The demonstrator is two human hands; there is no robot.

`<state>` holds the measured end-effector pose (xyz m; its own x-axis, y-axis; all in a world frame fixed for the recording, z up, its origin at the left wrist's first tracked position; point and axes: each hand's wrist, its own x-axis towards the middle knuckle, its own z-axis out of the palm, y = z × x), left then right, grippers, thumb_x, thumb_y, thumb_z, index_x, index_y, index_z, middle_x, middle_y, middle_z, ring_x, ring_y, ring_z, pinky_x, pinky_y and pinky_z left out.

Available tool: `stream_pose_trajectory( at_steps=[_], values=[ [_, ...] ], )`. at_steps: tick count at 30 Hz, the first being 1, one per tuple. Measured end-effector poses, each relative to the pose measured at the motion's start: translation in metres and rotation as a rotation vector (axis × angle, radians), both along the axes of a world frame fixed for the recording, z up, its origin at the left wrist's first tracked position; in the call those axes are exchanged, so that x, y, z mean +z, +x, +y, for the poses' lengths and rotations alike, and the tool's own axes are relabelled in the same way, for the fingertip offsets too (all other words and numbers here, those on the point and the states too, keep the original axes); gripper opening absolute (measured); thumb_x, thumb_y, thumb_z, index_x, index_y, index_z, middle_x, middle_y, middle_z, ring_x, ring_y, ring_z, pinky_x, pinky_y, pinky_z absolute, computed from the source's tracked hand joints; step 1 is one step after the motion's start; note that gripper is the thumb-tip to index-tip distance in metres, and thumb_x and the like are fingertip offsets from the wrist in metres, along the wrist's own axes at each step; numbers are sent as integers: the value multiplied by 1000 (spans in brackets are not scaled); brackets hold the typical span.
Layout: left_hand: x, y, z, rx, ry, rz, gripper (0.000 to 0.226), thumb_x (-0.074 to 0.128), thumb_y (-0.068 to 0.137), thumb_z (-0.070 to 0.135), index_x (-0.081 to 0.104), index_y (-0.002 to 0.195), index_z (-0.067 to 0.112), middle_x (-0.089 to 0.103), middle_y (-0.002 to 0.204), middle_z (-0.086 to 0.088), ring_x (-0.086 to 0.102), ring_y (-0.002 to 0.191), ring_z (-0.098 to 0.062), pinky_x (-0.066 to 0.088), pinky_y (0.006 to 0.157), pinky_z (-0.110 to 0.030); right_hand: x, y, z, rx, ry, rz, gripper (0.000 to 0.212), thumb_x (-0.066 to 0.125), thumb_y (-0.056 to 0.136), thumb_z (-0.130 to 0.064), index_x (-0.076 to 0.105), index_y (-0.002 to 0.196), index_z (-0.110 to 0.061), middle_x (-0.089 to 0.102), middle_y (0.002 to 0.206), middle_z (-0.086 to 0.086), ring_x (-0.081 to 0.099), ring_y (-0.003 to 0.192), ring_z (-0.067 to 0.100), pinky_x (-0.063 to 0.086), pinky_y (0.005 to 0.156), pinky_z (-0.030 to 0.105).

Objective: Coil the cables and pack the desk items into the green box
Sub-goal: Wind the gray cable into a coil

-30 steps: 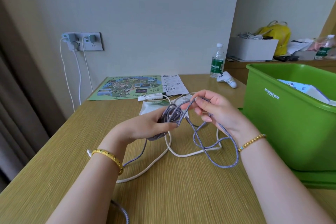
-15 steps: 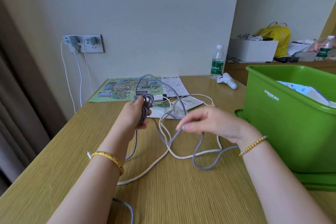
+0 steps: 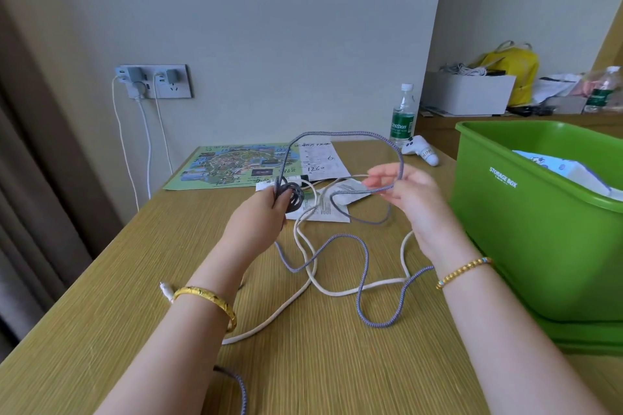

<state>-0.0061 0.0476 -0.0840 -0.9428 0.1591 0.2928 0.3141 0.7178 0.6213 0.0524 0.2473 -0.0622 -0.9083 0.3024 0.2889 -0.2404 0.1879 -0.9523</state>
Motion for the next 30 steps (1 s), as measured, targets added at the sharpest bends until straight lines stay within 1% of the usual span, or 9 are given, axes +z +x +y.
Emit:
stream_pose_trajectory(
  at_steps=[3, 6, 9, 11, 14, 18, 22, 25, 30],
  values=[
    [-4, -3, -2, 63, -83, 56, 36, 31, 99, 35, 43, 70, 19, 51, 60, 3, 47, 53, -15, 30, 47, -28, 1, 2, 7, 151, -190, 119, 36, 37, 75, 2, 59, 99, -15, 73, 80, 0, 66, 87, 17, 44, 92, 36],
    [-7, -4, -6, 166, -218, 129, 30, 28, 100, 34, 45, 84, 15, 49, 63, 1, 49, 59, -23, 32, 49, -29, 3, 5, 12, 470, -345, 95, 33, 50, 81, -24, 55, 112, -15, 71, 80, 8, 64, 71, 20, 51, 79, 30],
    [-7, -3, -5, 155, -299, 173, 29, 28, 100, 35, 44, 85, 16, 46, 61, 3, 49, 59, -23, 35, 50, -29, -3, 2, 7, 542, -161, -23, 52, 60, 80, -53, 56, 117, -17, 63, 64, 0, 50, 48, 11, 50, 65, 28],
    [-6, 0, -2, 61, -282, 177, 28, 32, 99, 35, 44, 82, 17, 47, 61, 3, 47, 56, -20, 33, 49, -29, -8, -1, 4, 487, -62, -24, 49, 58, 79, -52, 65, 109, -14, 45, 49, -6, 33, 39, 8, 41, 47, 22],
    [-1, 3, 1, -166, -14, -2, 34, 38, 98, 35, 48, 75, 12, 53, 63, -2, 47, 52, -14, 38, 52, -25, -11, -5, 6, 403, -131, 30, 32, 48, 93, -38, 70, 88, -15, 32, 45, -10, 22, 36, 6, 24, 35, 17],
    [4, 5, -3, -288, 436, -176, 42, 37, 96, 42, 57, 77, 11, 55, 66, -2, 47, 57, -13, 37, 56, -25, -13, -7, 10, 280, -261, 11, 32, 43, 98, -30, 64, 84, -9, 34, 45, -10, 21, 33, 3, 17, 31, 14],
    [4, 4, 4, -245, 975, -279, 29, 40, 96, 39, 61, 93, 19, 68, 81, 6, 66, 74, -4, 52, 55, -20, -18, -8, 8, 198, -138, -92, 24, 50, 95, -26, 65, 86, -10, 32, 46, -9, 21, 34, 3, 18, 31, 15],
    [5, 6, 11, -215, 1302, -343, 35, 37, 98, 38, 51, 118, 14, 68, 100, -2, 68, 91, -13, 57, 64, -26, -20, -5, -3, 295, 116, -234, 25, 51, 94, -30, 69, 84, -16, 32, 48, -9, 22, 36, 4, 18, 33, 15],
    [6, 10, 16, -232, 1341, -266, 37, 26, 100, 41, 43, 118, 14, 74, 74, -2, 71, 66, -20, 56, 55, -26, -23, 0, -20, 450, 389, -344, 27, 49, 94, -34, 71, 88, -20, 30, 43, -14, 22, 37, 5, 17, 37, 17]
  ],
)
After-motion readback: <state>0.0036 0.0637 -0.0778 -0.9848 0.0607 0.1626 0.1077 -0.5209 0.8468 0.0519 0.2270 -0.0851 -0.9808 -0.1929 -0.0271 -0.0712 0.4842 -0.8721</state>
